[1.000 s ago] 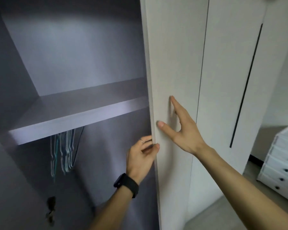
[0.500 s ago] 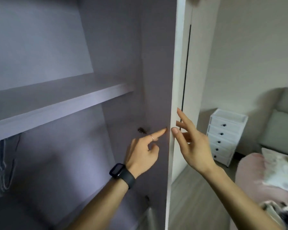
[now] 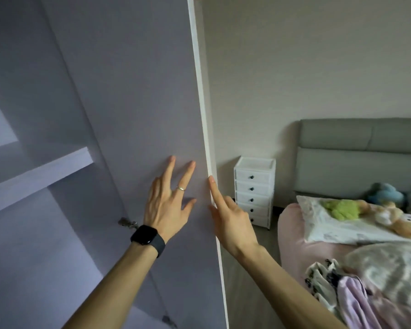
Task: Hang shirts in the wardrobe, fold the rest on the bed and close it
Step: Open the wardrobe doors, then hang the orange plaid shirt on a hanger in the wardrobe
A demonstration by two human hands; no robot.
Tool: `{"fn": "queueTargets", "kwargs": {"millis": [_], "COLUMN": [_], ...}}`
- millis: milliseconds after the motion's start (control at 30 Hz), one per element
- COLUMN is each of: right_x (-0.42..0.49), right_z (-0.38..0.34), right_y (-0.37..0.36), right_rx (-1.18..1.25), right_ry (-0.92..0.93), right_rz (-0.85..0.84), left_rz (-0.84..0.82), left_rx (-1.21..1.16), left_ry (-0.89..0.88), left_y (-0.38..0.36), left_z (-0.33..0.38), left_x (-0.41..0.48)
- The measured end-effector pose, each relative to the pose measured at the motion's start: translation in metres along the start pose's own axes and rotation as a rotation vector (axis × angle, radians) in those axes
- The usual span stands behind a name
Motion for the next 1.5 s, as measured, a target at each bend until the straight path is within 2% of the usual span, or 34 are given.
{"fn": "queueTargets", "kwargs": {"millis": [300, 400, 533, 633, 767, 900, 1067, 1133, 1300, 1367, 1500], "right_x": [0.027, 0.027, -0.011, -0.082, -0.201, -0.320, -0.431, -0.466, -0.531, -0.550, -0.579], "right_z": [0.034, 0.036, 0.060, 0.097, 0.130, 0.134, 0.116, 0.105, 0.095, 0.097, 0.118], "right_y": [-0.003, -0.002, -0.001, -0.004, 0.001, 0.017, 0.048, 0.061, 0.095, 0.109, 0.142], "right_rx": [0.054, 0.067, -0.073, -0.144, -0.209, -0.376, -0.511, -0.566, -0.576, -0.566, -0.495], "right_ry": [-0.049, -0.049, -0.099, -0.277, -0.558, -0.844, -1.137, -1.253, -1.488, -1.536, -1.624], "right_rz": [-0.022, -0.011, 0.041, 0.013, 0.037, 0.088, 0.143, 0.179, 0.268, 0.257, 0.408], "left_rz": [0.024, 0.044, 0.058, -0.094, -0.432, -0.703, -0.958, -1.032, -1.071, -1.086, -1.122], "left_rx": [-0.008, -0.071, -0.239, -0.387, -0.594, -0.732, -0.906, -0.938, -0.861, -0.829, -0.753], "left_ry": [-0.004, 0.003, -0.028, -0.076, -0.145, -0.290, -0.438, -0.523, -0.751, -0.813, -0.893], "left_y": [-0.044, -0.054, -0.078, -0.107, -0.140, -0.165, -0.179, -0.178, -0.177, -0.176, -0.187], "left_z": [0.008, 0.014, 0.031, 0.060, 0.113, 0.172, 0.244, 0.276, 0.349, 0.380, 0.436], "left_x": [0.015, 0.006, -0.034, -0.078, -0.134, -0.185, -0.236, -0.255, -0.278, -0.281, -0.277]}}
Point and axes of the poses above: each hand's wrist, its own x-axis towards the middle knuckle, its own y-axis out of the back of the hand, z = x × y, the point moved 5 cm from there along x, towards the middle knuckle, and after that the axes turned 5 degrees about -y, right-handed, at the moved point
